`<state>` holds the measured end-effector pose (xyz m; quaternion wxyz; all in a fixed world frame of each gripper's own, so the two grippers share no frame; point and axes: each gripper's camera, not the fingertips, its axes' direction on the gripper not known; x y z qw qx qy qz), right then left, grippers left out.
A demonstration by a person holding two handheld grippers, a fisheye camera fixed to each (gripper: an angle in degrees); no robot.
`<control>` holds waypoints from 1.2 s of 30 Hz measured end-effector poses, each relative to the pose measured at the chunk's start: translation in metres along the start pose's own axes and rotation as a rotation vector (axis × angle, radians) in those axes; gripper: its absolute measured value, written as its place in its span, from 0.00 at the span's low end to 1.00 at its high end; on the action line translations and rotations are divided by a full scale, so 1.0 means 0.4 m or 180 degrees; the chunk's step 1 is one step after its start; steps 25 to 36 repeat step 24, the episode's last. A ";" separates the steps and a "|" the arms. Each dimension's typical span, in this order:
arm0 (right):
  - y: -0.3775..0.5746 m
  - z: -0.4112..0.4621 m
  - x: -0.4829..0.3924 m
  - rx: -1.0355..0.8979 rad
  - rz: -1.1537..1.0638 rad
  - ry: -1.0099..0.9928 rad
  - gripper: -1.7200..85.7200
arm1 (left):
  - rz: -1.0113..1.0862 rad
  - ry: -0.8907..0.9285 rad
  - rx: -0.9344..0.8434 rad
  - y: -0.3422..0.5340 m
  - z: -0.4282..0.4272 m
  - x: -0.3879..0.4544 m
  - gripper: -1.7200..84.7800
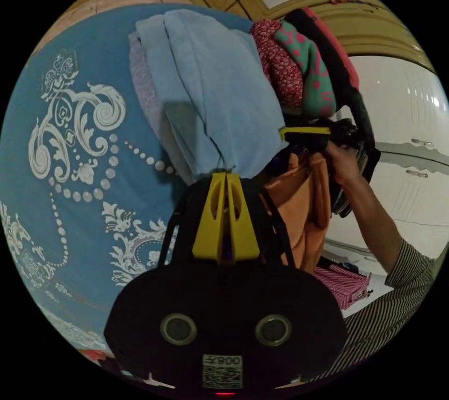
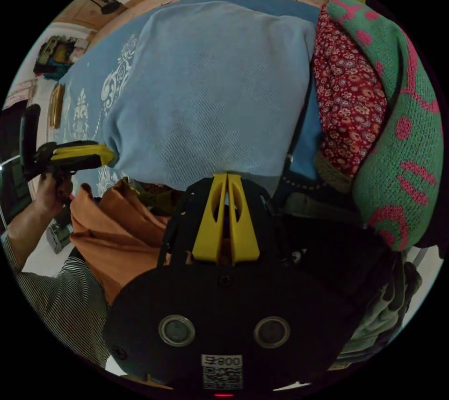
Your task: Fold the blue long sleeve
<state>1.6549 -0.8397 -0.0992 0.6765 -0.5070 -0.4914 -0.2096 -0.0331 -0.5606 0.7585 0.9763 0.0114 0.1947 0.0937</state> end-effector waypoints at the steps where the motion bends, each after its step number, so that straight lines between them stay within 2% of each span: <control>1: 0.009 -0.018 -0.007 0.0005 0.0040 -0.0055 0.02 | -0.0051 0.0042 0.0022 -0.002 -0.002 -0.011 0.02; 3: 0.043 -0.076 -0.030 0.0263 0.0023 0.0036 0.03 | -0.0054 0.0166 0.0145 0.005 -0.029 -0.018 0.02; 6: 0.144 -0.234 -0.051 0.1081 0.0030 0.0267 0.04 | 0.0064 0.0230 0.0376 0.047 -0.098 -0.019 0.02; 8: 0.204 -0.333 -0.024 0.1607 0.0245 0.0485 0.07 | 0.0053 0.0176 0.0464 0.096 -0.146 -0.031 0.02; 10: 0.265 -0.438 0.056 0.2147 0.0758 0.0714 0.11 | -0.0030 0.0157 0.0453 0.135 -0.170 -0.046 0.02; 12: 0.288 -0.481 0.123 0.2318 0.1110 0.0783 0.14 | -0.0157 0.0196 0.0408 0.173 -0.185 -0.063 0.02; 16: 0.274 -0.487 0.216 0.2157 0.1504 0.0809 0.17 | -0.0501 0.0381 0.0442 0.252 -0.214 -0.091 0.02; 20: 0.218 -0.409 0.236 0.1749 0.1531 0.1061 0.18 | -0.0669 0.0620 0.0409 0.293 -0.230 -0.084 0.02; 24: 0.170 -0.333 0.200 0.1567 0.1434 0.1819 0.17 | -0.0615 0.0737 0.0355 0.306 -0.255 -0.050 0.02; 36: 0.170 -0.333 0.200 0.1567 0.1434 0.1819 0.17 | -0.0615 0.0737 0.0355 0.306 -0.255 -0.050 0.02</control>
